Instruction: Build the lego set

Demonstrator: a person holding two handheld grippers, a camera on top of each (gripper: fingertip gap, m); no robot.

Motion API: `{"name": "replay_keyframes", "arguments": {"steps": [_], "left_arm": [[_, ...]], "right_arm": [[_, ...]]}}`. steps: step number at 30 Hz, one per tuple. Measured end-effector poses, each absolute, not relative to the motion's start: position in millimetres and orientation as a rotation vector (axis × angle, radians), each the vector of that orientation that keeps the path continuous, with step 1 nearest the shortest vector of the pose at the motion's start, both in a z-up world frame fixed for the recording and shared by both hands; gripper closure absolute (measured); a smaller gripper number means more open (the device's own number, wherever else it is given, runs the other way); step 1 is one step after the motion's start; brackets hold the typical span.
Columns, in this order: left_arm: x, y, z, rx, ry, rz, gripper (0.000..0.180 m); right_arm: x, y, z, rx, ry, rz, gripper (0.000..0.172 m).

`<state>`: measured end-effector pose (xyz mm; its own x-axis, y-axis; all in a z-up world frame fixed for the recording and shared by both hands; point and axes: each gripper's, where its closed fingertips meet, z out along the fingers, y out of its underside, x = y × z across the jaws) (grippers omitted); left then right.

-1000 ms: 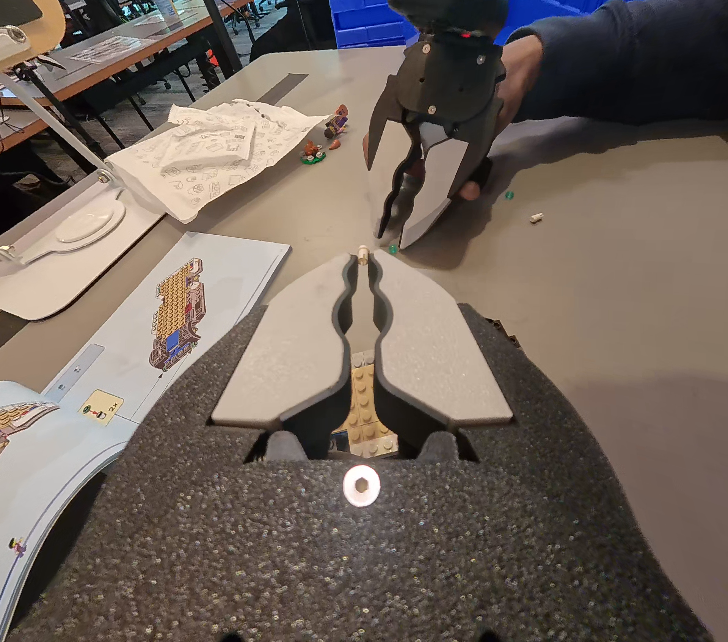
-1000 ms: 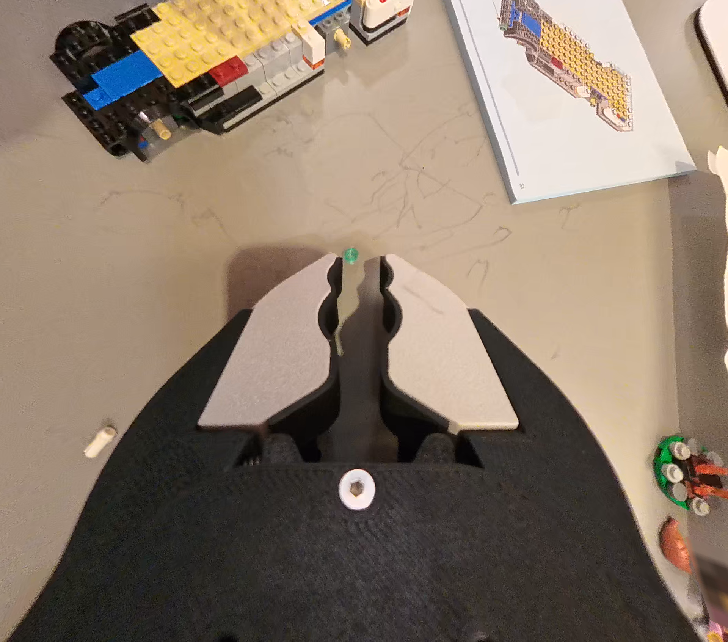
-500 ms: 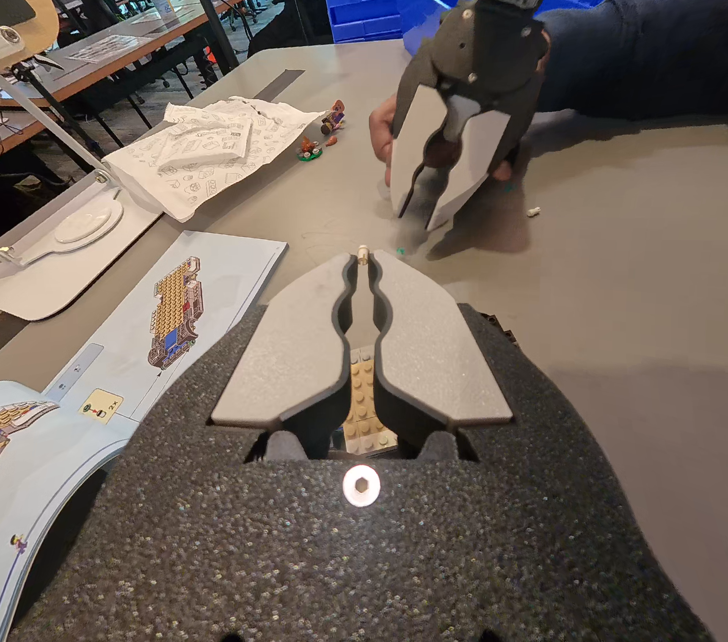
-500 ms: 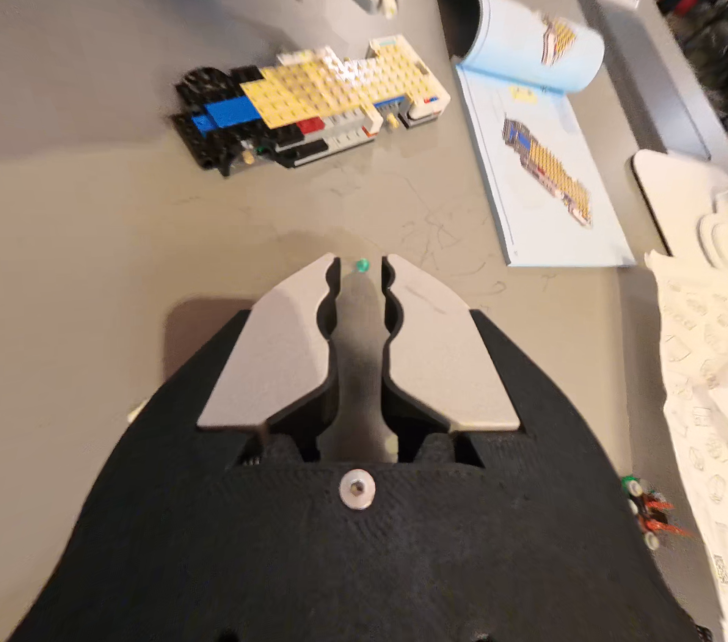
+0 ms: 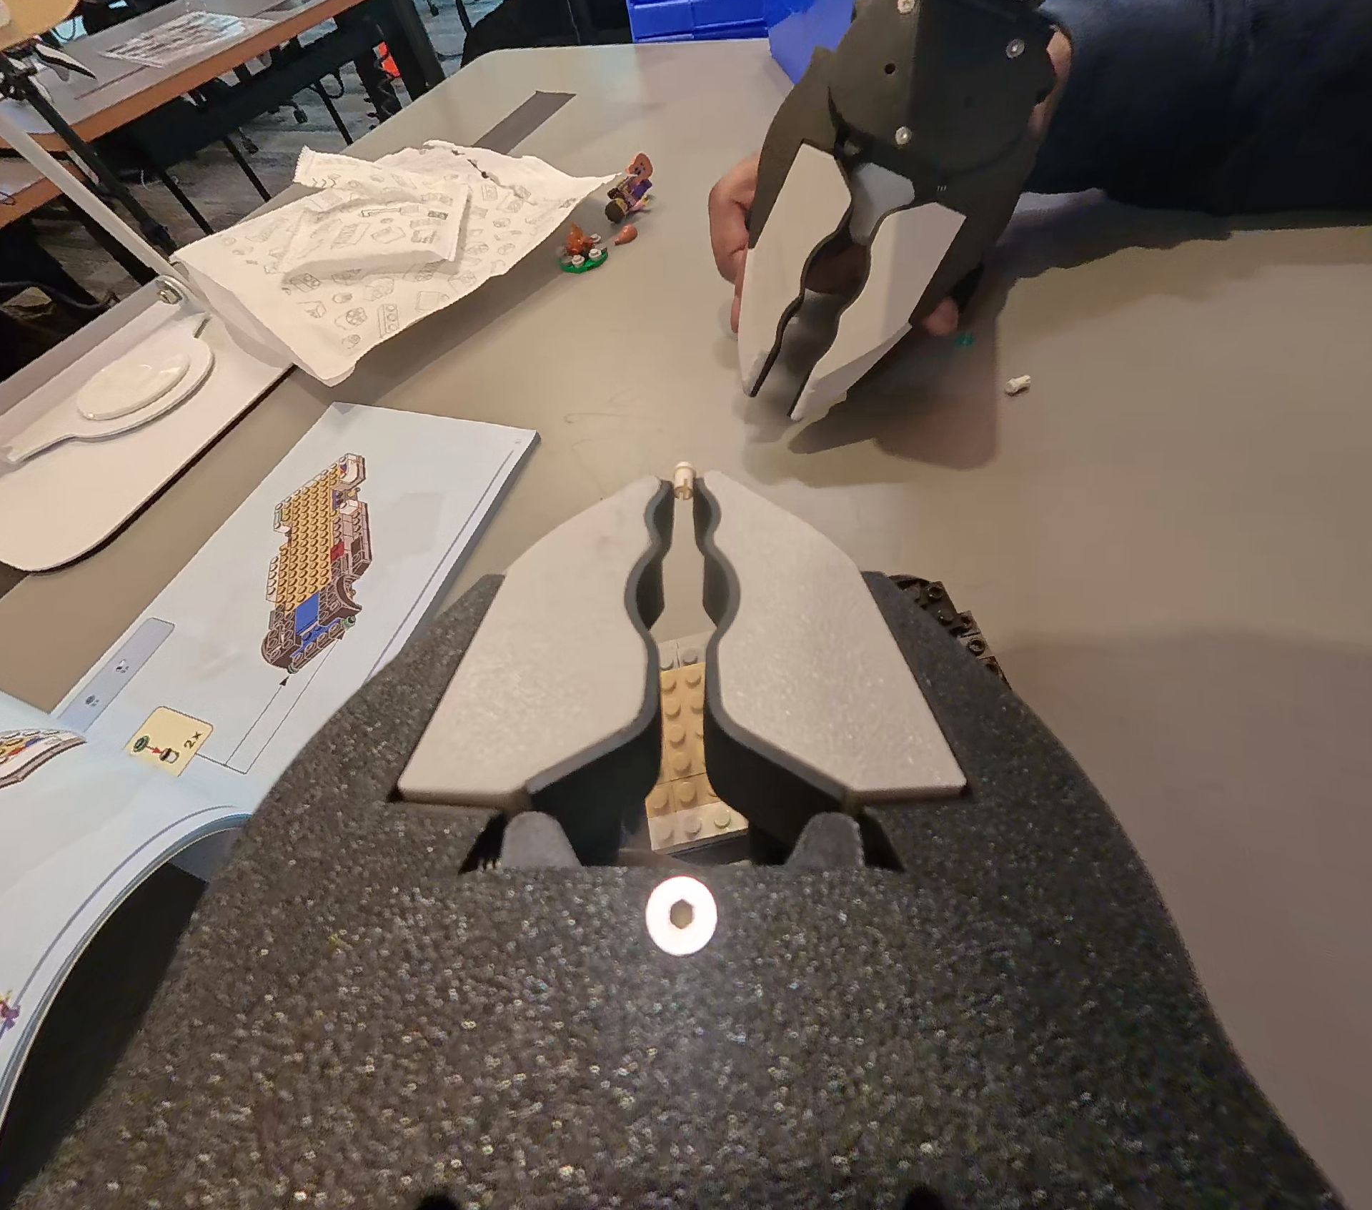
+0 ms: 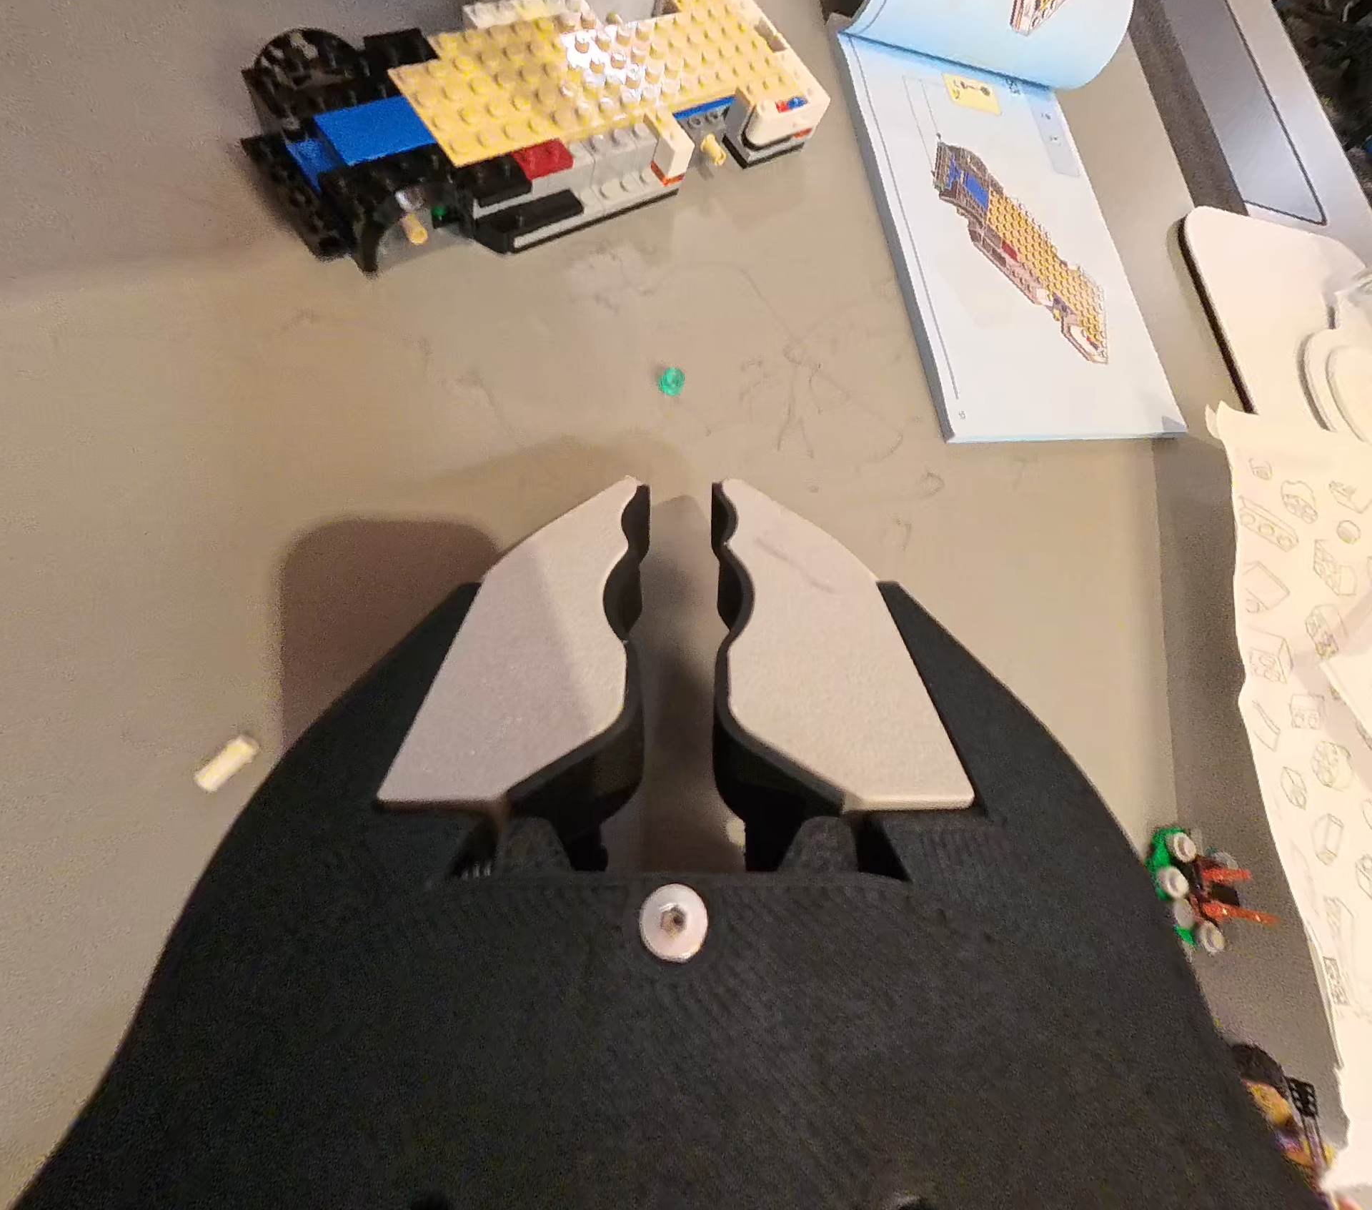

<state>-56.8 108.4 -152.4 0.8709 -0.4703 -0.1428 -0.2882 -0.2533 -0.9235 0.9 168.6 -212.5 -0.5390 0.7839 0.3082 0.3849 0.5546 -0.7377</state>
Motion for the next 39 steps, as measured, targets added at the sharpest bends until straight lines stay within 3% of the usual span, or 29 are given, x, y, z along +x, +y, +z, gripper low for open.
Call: {"name": "replay_keyframes", "arguments": {"steps": [23, 29, 39], "left_arm": [[-56, 108, -155, -1.866, 0.550, -0.205, 0.176], [-56, 107, -154, -1.859, 0.539, -0.216, 0.176], [-59, 108, -158, -1.866, 0.521, -0.226, 0.175]], "right_arm": [[-34, 146, -229, -1.080, -2.345, 0.892, 0.158], [-36, 142, -230, -1.079, -2.368, 0.916, 0.165], [2, 153, -164, -0.952, -1.990, 1.151, 0.155]]}}
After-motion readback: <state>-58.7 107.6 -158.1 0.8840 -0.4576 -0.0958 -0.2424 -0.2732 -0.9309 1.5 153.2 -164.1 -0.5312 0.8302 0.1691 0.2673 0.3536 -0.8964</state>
